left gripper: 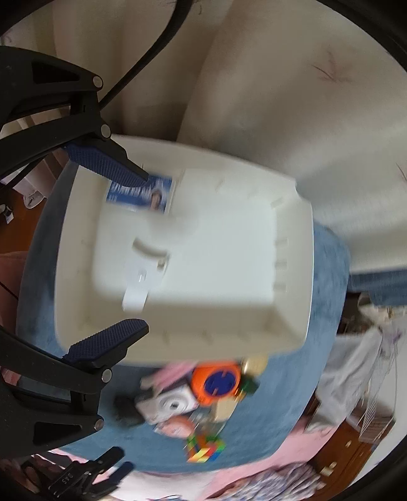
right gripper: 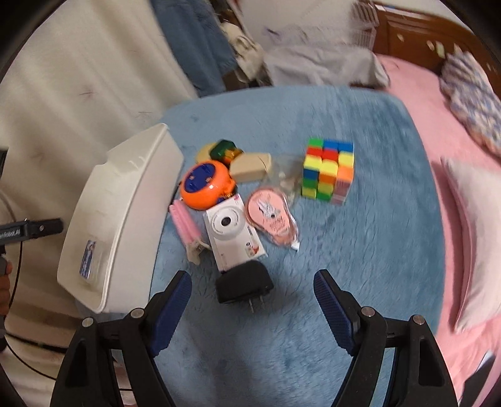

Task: Organize rigid objects
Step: 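Lift both tools out of the tray and back over the table, then grasp the black plug charger with the right tool while the left tool grips the tray rim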

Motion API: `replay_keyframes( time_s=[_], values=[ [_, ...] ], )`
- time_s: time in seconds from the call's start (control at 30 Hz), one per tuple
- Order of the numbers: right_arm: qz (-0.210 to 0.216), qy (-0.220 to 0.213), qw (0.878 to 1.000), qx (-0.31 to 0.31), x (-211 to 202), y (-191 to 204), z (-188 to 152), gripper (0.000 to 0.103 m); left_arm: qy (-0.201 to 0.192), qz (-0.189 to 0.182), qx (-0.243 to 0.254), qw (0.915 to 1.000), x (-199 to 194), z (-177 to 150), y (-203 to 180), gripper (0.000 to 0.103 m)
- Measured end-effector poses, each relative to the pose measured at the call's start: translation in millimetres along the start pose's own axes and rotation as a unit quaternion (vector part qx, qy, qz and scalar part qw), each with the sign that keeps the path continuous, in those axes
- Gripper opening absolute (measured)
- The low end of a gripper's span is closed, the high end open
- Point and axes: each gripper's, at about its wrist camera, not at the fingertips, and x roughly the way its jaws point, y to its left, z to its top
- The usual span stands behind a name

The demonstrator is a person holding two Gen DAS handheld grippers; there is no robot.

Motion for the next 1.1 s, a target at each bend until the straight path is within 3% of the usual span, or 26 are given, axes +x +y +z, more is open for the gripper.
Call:
replay_keyframes(
  time_s=[0.3,0.5,0.57,0.77,0.87,0.93,1.1],
  values=[
    [-0.035,0.031,0.988,0.146,30.8,10.7,-10.6,0.081,0.056,0.003,-0.047,0.9973,43.5,28.9,76.2,0.088],
    [-0.078,0.040,0.976,0.201,48.6,19.2,-17.4,0.081,0.087,0.000,-0.068,0.9939,73.8,35.4,107.3,0.086],
    [-0.089,0.040,0.972,0.211,54.5,21.3,-18.1,0.081,0.097,-0.009,-0.069,0.9928,82.7,36.0,112.8,0.081],
    [-0.133,0.045,0.962,0.232,71.9,24.7,-21.1,0.081,0.121,-0.012,-0.056,0.9910,104.9,42.7,117.1,0.056],
    [-0.152,0.051,0.955,0.249,78.3,21.6,-24.9,0.081,0.138,-0.030,-0.052,0.9886,115.9,46.5,117.7,0.038],
    [-0.158,0.049,0.952,0.259,79.5,18.9,-27.5,0.081,0.146,-0.043,-0.051,0.9870,121.6,49.7,117.9,0.021],
    [-0.159,0.047,0.950,0.263,82.1,18.3,-31.2,0.077,0.150,-0.050,-0.026,0.9870,129.9,61.8,111.4,0.007]
  ],
)
